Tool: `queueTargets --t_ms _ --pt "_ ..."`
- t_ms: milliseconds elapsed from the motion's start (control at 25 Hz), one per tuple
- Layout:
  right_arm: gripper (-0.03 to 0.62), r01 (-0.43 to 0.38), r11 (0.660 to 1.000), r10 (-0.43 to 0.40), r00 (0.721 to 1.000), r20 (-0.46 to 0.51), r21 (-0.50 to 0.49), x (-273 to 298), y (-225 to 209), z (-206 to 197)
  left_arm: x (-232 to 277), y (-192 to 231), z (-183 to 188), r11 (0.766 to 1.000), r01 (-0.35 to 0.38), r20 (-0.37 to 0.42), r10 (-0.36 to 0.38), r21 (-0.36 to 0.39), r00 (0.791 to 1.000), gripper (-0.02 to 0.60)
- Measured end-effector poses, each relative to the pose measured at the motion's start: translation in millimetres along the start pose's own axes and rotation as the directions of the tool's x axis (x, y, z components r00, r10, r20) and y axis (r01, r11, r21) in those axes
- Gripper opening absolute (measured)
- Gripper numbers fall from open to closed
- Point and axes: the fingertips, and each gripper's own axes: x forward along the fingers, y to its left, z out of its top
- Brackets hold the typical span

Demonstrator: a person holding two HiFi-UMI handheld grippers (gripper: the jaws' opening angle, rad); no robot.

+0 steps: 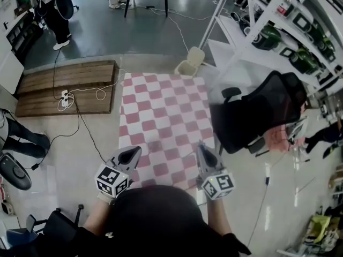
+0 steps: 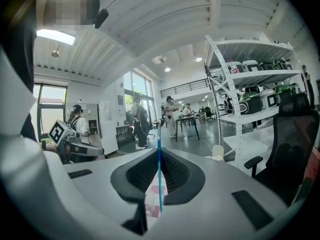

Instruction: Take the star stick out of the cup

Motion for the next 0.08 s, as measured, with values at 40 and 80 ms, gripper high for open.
queueTargets --t_ms 40,80 --pt "0.029 0.0 1.0 0.0 1.0 0.003 -0.002 1.3 -0.7 1.5 0.3 0.7 1.8 1.0 -0.002 0.003 0.002 0.003 1.0 0.04" --pt "0.029 0.0 1.0 0.0 1.0 0.006 -0.005 2.6 -1.3 3.1 0.6 1.5 3.5 1.0 -0.004 0.007 0.004 0.006 1.0 0.04"
